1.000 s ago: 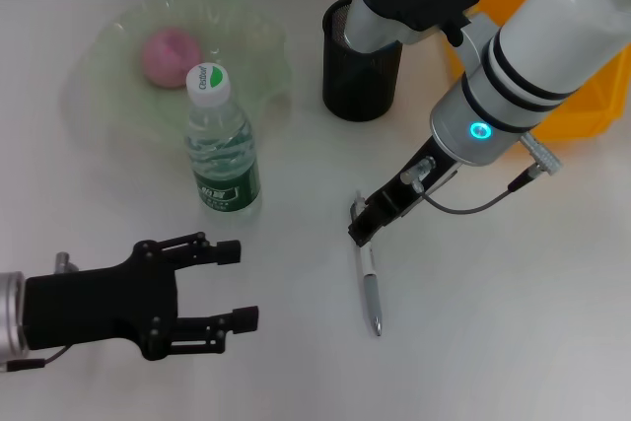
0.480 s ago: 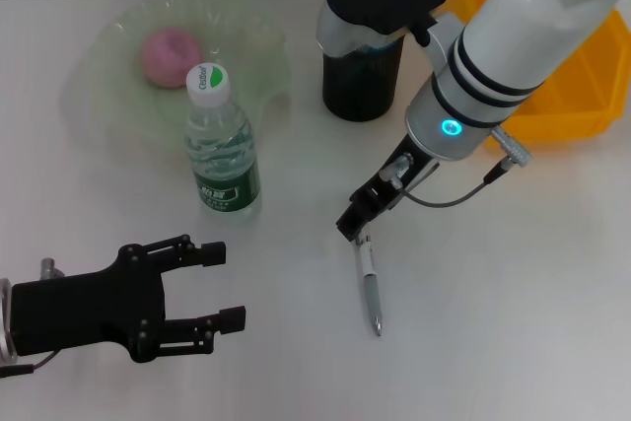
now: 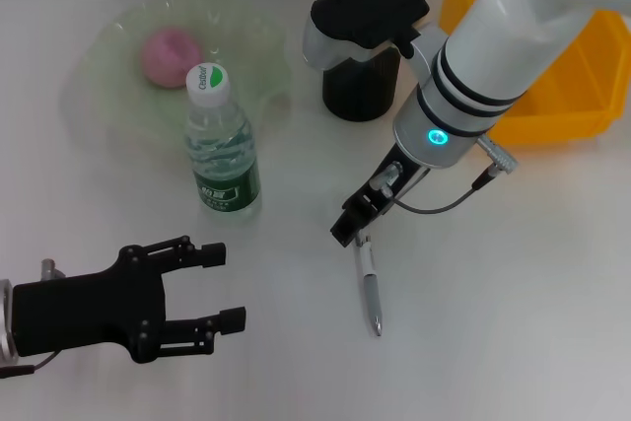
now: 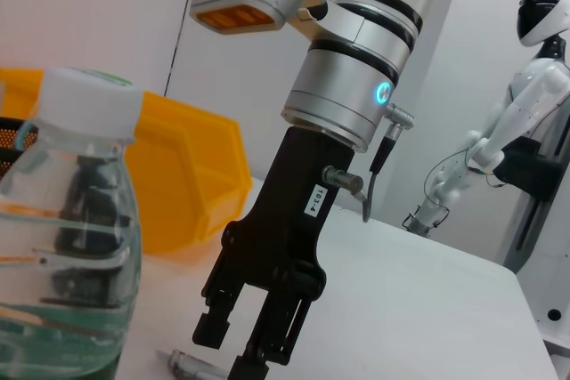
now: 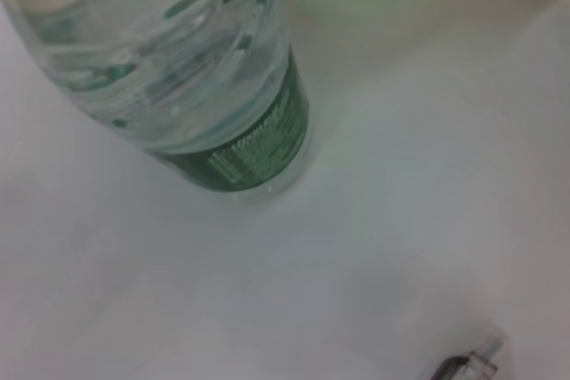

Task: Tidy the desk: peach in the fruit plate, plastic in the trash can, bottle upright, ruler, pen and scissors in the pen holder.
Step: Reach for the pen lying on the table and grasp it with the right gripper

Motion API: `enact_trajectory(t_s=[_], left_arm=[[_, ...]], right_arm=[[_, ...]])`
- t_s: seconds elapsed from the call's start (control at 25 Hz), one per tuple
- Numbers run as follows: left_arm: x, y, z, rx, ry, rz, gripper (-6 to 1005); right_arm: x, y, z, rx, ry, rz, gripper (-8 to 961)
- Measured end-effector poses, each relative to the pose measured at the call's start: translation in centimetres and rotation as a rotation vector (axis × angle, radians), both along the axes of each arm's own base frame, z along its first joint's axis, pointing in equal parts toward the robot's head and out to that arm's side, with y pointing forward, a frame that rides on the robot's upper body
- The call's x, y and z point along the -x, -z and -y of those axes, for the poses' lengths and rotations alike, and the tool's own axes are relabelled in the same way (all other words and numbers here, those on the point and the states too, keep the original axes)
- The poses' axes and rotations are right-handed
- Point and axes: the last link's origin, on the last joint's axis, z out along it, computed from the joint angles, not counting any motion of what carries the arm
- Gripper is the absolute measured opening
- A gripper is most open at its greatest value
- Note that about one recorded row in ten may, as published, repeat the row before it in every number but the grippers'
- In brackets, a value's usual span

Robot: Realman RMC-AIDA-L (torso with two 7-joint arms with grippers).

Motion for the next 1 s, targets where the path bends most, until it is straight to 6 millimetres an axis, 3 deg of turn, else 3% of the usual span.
enact_trajectory(t_s=[1.0], left_arm=[[-0.09, 0.52, 0.22, -0.005, 0.011, 0.001, 833]], right_arm=[[-0.61, 0.5, -0.02, 0.0, 0.021, 0.002, 674]])
